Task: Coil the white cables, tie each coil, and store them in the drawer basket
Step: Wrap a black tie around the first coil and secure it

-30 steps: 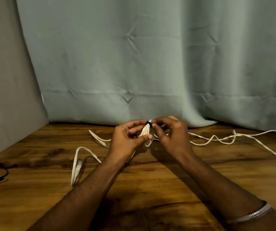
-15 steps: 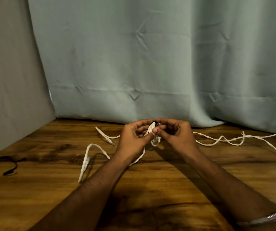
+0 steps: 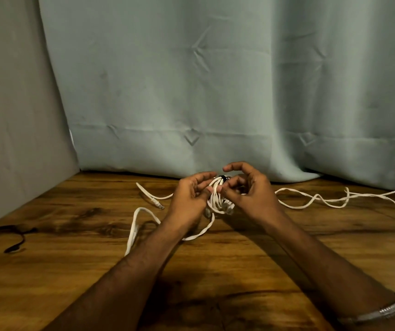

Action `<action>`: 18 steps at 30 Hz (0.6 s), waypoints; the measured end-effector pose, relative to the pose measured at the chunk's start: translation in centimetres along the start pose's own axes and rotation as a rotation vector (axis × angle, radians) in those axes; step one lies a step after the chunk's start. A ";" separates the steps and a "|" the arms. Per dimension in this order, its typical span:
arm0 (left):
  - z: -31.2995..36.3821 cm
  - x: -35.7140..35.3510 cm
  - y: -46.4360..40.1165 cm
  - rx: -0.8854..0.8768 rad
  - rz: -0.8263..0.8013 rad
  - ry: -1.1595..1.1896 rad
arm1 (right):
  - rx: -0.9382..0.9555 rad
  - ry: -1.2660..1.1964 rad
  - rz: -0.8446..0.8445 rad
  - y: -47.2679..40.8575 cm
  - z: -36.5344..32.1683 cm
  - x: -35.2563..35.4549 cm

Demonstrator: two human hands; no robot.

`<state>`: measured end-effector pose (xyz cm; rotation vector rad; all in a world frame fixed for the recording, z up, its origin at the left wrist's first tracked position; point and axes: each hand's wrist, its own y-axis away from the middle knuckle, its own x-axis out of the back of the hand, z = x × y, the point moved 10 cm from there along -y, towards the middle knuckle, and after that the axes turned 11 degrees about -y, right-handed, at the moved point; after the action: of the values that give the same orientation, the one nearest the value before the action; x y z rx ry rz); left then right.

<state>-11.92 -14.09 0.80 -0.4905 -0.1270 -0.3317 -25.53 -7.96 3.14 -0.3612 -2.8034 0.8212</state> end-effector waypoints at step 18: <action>2.8 0.6 1.0 -0.256 0.075 -0.407 | 0.280 0.518 0.119 0.5 -3.8 0.6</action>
<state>-11.16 -12.06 2.88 -0.8112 -0.4644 -0.1709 -25.02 -5.46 6.04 -0.5975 -2.1760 0.9665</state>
